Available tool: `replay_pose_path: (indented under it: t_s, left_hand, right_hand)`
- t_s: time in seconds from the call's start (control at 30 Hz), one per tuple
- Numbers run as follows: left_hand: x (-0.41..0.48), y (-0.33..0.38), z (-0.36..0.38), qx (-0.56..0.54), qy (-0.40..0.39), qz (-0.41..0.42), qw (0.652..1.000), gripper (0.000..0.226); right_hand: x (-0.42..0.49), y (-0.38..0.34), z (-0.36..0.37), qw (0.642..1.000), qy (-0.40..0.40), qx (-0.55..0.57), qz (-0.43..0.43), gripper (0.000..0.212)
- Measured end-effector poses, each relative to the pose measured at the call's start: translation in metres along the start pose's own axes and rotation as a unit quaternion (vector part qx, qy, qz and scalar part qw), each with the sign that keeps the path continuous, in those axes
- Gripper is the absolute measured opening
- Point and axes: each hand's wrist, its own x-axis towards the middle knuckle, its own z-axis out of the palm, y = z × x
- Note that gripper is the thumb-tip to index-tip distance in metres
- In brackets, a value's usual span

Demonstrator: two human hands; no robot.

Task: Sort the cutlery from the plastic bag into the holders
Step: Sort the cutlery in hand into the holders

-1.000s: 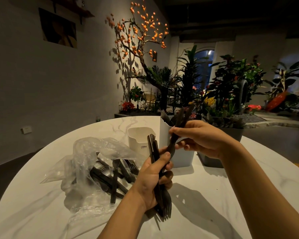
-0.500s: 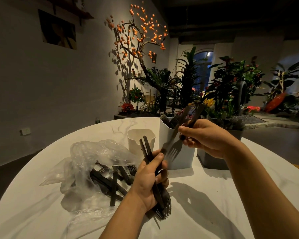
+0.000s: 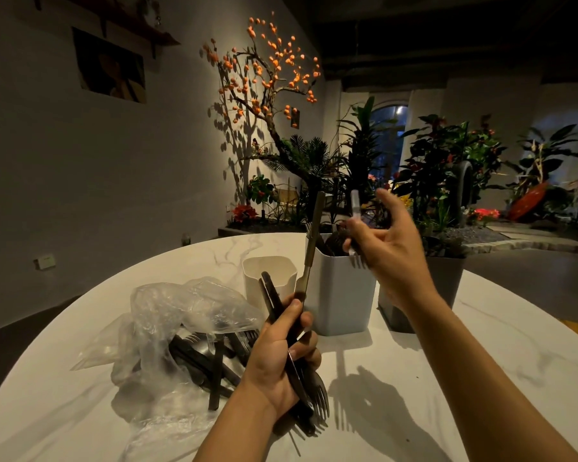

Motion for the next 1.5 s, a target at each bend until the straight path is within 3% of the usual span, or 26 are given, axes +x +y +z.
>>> replay_pose_path:
  t_s: [0.1, 0.2, 0.23, 0.4, 0.6, 0.73, 0.87, 1.03, 1.1, 1.23, 1.3, 1.37, 1.43, 1.5]
  left_hand:
    - [0.001, -0.001, -0.002, 0.000, 0.002, -0.007, 1.000, 0.009]
    - [0.001, -0.002, -0.002, -0.002, 0.003, -0.009, 1.000, 0.010]
    - [0.001, -0.002, -0.002, -0.005, 0.003, -0.009, 1.000, 0.009]
    - [0.001, -0.001, -0.004, -0.004, 0.002, -0.016, 1.000, 0.012]
    - [0.002, -0.001, -0.004, -0.012, 0.002, -0.020, 1.000, 0.012]
    - [0.002, -0.001, -0.003, -0.017, 0.000, -0.024, 1.000, 0.012]
    - [0.002, -0.002, -0.003, 0.002, 0.006, -0.020, 1.000, 0.013]
    - [0.005, -0.003, -0.006, 0.007, 0.009, -0.025, 1.000, 0.016]
    - [0.004, -0.002, -0.005, 0.007, 0.009, -0.024, 1.000, 0.016]
    - [0.001, -0.002, -0.002, 0.010, 0.013, -0.032, 0.999, 0.021]
    - [0.002, -0.002, -0.003, 0.012, 0.015, -0.033, 0.999, 0.019]
    - [0.004, -0.002, -0.006, 0.015, 0.017, -0.032, 0.999, 0.016]
    - [0.006, -0.003, -0.009, 0.016, 0.018, -0.033, 0.999, 0.014]
    - [0.007, -0.003, -0.010, 0.009, 0.020, -0.038, 0.999, 0.014]
  right_hand:
    - [0.003, -0.003, -0.009, 0.996, 0.033, 0.076, -0.018, 0.014]
    - [0.005, -0.011, -0.017, 0.950, 0.032, 0.297, 0.088, 0.022]
    - [0.006, -0.013, -0.021, 0.941, 0.021, 0.324, 0.098, 0.020]
    - [0.007, -0.011, -0.026, 0.985, 0.023, 0.167, 0.021, 0.012]
    - [0.014, -0.009, -0.022, 0.994, 0.079, 0.033, -0.066, 0.016]
    - [0.016, -0.010, -0.016, 0.989, 0.084, -0.085, -0.092, 0.013]
    - [0.011, 0.014, -0.004, 0.980, 0.028, -0.196, -0.019, 0.014]
    - [0.008, 0.039, 0.002, 0.941, -0.025, -0.337, 0.032, 0.015]
    - [0.010, 0.034, 0.003, 0.939, 0.012, -0.344, -0.002, 0.029]
    - [0.010, 0.018, 0.004, 0.918, 0.110, -0.344, -0.163, 0.049]
    - [0.010, 0.016, 0.006, 0.906, 0.057, -0.378, -0.183, 0.058]
    - [0.007, 0.020, 0.007, 0.884, -0.072, -0.449, -0.106, 0.064]
    - [0.005, 0.023, 0.004, 0.826, -0.197, -0.527, -0.012, 0.071]
    - [0.005, 0.019, 0.002, 0.815, -0.229, -0.532, 0.014, 0.077]
